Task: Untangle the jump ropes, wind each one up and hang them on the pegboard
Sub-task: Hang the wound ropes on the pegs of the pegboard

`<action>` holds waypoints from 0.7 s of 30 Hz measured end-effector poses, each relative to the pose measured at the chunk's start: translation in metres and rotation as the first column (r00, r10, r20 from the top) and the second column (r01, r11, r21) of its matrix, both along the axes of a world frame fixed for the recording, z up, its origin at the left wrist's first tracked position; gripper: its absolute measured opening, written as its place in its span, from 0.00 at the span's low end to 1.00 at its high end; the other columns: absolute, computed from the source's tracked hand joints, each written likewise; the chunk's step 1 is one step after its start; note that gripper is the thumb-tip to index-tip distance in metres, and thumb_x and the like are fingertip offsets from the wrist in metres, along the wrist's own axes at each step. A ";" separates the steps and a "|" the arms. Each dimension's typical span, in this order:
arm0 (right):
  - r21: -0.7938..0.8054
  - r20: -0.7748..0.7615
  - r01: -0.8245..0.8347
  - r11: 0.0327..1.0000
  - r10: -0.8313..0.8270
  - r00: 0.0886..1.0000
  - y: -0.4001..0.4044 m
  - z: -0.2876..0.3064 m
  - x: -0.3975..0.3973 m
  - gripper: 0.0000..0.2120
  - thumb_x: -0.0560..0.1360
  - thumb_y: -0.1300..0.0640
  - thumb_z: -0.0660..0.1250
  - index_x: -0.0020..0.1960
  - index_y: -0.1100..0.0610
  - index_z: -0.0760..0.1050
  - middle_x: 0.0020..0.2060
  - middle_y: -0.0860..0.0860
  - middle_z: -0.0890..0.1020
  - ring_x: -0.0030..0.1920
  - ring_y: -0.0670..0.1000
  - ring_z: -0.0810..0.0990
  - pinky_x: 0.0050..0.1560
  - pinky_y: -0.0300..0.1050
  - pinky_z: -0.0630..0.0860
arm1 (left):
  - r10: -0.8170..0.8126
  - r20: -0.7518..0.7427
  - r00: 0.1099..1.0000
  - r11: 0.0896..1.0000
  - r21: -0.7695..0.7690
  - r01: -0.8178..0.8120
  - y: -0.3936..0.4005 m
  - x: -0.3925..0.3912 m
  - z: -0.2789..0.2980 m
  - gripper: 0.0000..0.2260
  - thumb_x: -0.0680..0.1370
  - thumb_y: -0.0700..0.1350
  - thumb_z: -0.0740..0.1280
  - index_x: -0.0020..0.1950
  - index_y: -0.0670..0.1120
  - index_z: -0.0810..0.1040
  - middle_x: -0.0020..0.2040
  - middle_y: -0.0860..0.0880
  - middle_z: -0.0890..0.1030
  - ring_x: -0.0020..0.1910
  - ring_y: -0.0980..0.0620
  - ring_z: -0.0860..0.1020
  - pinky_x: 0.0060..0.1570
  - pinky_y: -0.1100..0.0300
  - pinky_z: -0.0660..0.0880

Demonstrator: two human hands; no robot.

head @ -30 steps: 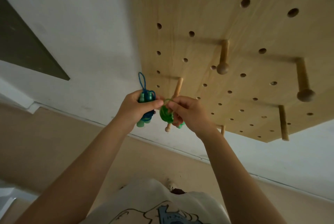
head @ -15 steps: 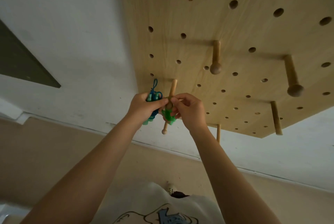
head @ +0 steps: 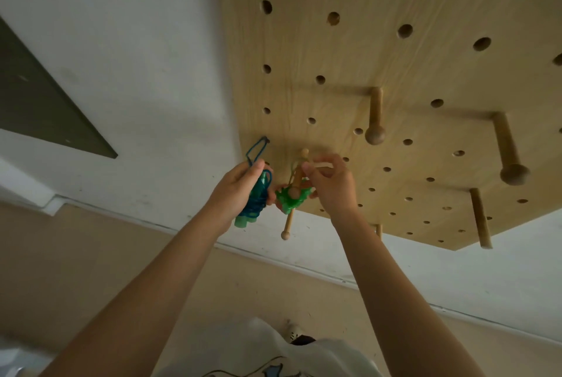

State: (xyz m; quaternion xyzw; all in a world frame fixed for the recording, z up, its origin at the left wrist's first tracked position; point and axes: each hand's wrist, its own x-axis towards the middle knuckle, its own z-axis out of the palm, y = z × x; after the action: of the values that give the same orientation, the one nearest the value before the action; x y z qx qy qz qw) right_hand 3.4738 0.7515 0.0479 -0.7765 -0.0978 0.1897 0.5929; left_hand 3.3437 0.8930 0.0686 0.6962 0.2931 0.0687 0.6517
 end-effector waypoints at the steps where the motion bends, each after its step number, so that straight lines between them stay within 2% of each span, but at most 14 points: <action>1: -0.042 0.032 0.021 0.999 -0.020 0.999 -0.001 0.001 0.000 0.13 0.75 0.49 0.72 0.53 0.51 0.72 0.40 0.49 0.85 0.39 0.50 0.84 0.37 0.45 0.78 | -0.017 0.027 0.999 1.000 0.008 0.017 -0.001 -0.003 0.003 0.15 0.82 0.59 0.61 0.53 0.50 0.79 0.42 0.42 0.85 0.41 0.45 0.83 0.47 0.47 0.78; 3: -0.088 0.110 0.044 0.995 -0.034 0.993 -0.004 0.009 -0.002 0.12 0.76 0.46 0.70 0.52 0.52 0.73 0.40 0.49 0.83 0.37 0.49 0.81 0.37 0.43 0.75 | -0.052 0.052 0.997 0.998 0.036 0.051 -0.003 -0.008 0.010 0.10 0.82 0.52 0.63 0.51 0.48 0.81 0.41 0.43 0.85 0.41 0.47 0.82 0.44 0.52 0.78; 4: -0.074 0.120 0.005 0.997 0.004 0.993 -0.007 0.015 -0.005 0.10 0.77 0.46 0.68 0.48 0.53 0.75 0.37 0.48 0.81 0.34 0.47 0.78 0.36 0.42 0.74 | -0.078 0.058 0.995 0.996 0.039 0.076 -0.004 -0.010 0.012 0.09 0.82 0.49 0.64 0.50 0.46 0.82 0.42 0.43 0.86 0.41 0.47 0.82 0.43 0.54 0.78; 6: 0.005 0.054 -0.159 0.987 0.158 0.986 -0.009 0.029 -0.015 0.17 0.78 0.43 0.66 0.42 0.57 0.79 0.30 0.47 0.78 0.29 0.43 0.74 0.32 0.36 0.70 | -0.155 0.038 0.987 0.988 0.034 0.154 -0.006 -0.011 0.016 0.09 0.82 0.46 0.65 0.48 0.43 0.83 0.43 0.44 0.86 0.43 0.49 0.84 0.47 0.53 0.79; 8: 0.081 0.024 -0.304 0.949 0.303 0.953 -0.008 0.039 -0.025 0.24 0.75 0.39 0.65 0.43 0.61 0.80 0.28 0.47 0.76 0.27 0.42 0.73 0.30 0.34 0.68 | -0.244 0.004 0.970 0.969 0.034 0.244 -0.009 -0.011 0.016 0.09 0.81 0.45 0.67 0.49 0.41 0.82 0.43 0.43 0.86 0.45 0.49 0.86 0.51 0.48 0.80; 10: 0.108 0.065 -0.346 0.932 0.341 0.938 -0.007 0.042 -0.030 0.19 0.75 0.43 0.67 0.44 0.59 0.80 0.27 0.46 0.75 0.27 0.42 0.72 0.30 0.34 0.67 | -0.305 -0.028 0.952 0.950 0.061 0.306 -0.012 -0.010 0.012 0.08 0.80 0.46 0.69 0.49 0.43 0.83 0.44 0.45 0.86 0.47 0.48 0.86 0.55 0.46 0.80; 12: 0.133 0.065 -0.334 0.933 0.328 0.942 -0.009 0.045 -0.031 0.11 0.78 0.52 0.68 0.43 0.59 0.80 0.27 0.48 0.74 0.27 0.43 0.71 0.30 0.35 0.67 | -0.310 -0.037 0.950 0.948 0.062 0.312 -0.016 -0.009 0.008 0.07 0.79 0.48 0.70 0.48 0.45 0.83 0.44 0.47 0.87 0.48 0.47 0.85 0.58 0.46 0.79; 14: 0.190 0.016 -0.322 0.928 0.325 0.946 -0.014 0.048 -0.035 0.08 0.79 0.61 0.64 0.45 0.62 0.80 0.29 0.52 0.77 0.27 0.46 0.72 0.29 0.37 0.67 | -0.275 -0.019 0.961 0.960 0.053 0.275 -0.019 -0.009 0.007 0.10 0.79 0.49 0.69 0.48 0.43 0.83 0.43 0.45 0.86 0.46 0.45 0.85 0.57 0.47 0.79; 16: 0.255 -0.031 -0.325 0.911 0.344 0.939 -0.021 0.049 -0.038 0.10 0.79 0.66 0.59 0.50 0.64 0.80 0.36 0.54 0.81 0.32 0.50 0.76 0.30 0.40 0.69 | -0.241 -0.002 0.971 0.969 0.058 0.240 -0.021 -0.009 0.008 0.11 0.80 0.48 0.69 0.48 0.40 0.83 0.41 0.44 0.86 0.43 0.42 0.85 0.53 0.49 0.81; 19: 0.286 -0.033 -0.367 0.885 0.392 0.919 -0.028 0.049 -0.040 0.12 0.80 0.63 0.60 0.57 0.63 0.80 0.46 0.55 0.84 0.40 0.54 0.79 0.34 0.42 0.73 | -0.241 -0.019 0.970 0.967 0.081 0.241 -0.023 -0.007 0.010 0.13 0.79 0.50 0.69 0.48 0.40 0.83 0.40 0.45 0.86 0.38 0.44 0.84 0.46 0.51 0.82; 21: 0.257 -0.011 -0.361 0.896 0.377 0.926 -0.029 0.050 -0.041 0.09 0.79 0.59 0.66 0.57 0.60 0.80 0.45 0.55 0.83 0.40 0.52 0.80 0.35 0.42 0.73 | -0.260 -0.026 0.965 0.961 0.092 0.261 -0.024 -0.006 0.011 0.14 0.79 0.52 0.70 0.49 0.41 0.83 0.40 0.46 0.86 0.37 0.45 0.84 0.44 0.52 0.82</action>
State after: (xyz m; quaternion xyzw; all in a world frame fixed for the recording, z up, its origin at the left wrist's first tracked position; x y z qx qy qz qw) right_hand 3.4326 0.7221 0.0980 -0.6565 -0.2482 0.3083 0.6422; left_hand 3.3376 0.8687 0.0801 0.7594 0.1999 -0.0086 0.6191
